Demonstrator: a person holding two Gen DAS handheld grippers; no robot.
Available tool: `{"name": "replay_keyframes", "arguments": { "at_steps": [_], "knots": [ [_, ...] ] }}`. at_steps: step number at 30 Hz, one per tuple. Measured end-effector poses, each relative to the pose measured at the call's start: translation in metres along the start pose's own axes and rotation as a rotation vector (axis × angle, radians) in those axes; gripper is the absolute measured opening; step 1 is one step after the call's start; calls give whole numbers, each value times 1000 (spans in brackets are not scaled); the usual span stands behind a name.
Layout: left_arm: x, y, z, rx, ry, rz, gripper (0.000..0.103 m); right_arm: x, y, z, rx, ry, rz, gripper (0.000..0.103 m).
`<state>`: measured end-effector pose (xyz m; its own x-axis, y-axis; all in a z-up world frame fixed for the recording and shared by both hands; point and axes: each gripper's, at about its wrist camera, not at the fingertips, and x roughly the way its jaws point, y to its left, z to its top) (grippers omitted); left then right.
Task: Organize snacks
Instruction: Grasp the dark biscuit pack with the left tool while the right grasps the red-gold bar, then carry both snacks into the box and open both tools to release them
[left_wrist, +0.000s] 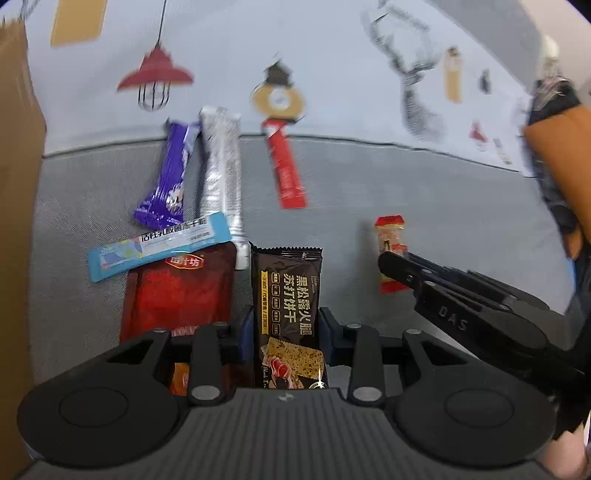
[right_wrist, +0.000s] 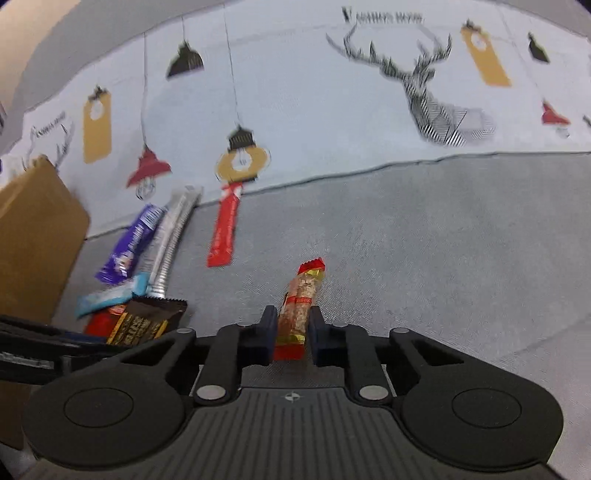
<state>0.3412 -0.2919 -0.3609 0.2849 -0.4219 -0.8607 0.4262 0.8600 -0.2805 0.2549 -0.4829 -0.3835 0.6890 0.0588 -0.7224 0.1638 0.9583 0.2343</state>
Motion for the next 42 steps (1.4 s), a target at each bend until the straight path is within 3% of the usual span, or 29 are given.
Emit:
{"name": "replay_keyframes", "arguments": {
  "at_steps": [9, 11, 16, 22, 29, 35, 39, 42],
  "knots": [
    [-38, -12, -11, -18, 24, 3, 39, -57, 6, -18, -50, -43, 10, 19],
    [-58, -17, -15, 1, 7, 5, 39, -73, 10, -18, -6, -73, 17, 19],
    [-129, -27, -36, 66, -106, 29, 39, -120, 53, -33, 43, -116, 77, 19],
    [-210, -11, -65, 83, -234, 46, 39, -174, 120, -42, 35, -160, 143, 19],
    [-314, 19, -96, 101, -463, 137, 39, -249, 202, -14, -123, -291, 199, 19],
    [-392, 52, -120, 60, -613, 189, 39, -292, 271, 9, -216, -386, 279, 19],
    [-424, 68, -134, 76, -708, 298, 39, -309, 315, 13, -277, -419, 341, 19],
    [-433, 86, -136, 28, -720, 287, 39, -309, 344, 15, -329, -421, 360, 19]
  ]
}}
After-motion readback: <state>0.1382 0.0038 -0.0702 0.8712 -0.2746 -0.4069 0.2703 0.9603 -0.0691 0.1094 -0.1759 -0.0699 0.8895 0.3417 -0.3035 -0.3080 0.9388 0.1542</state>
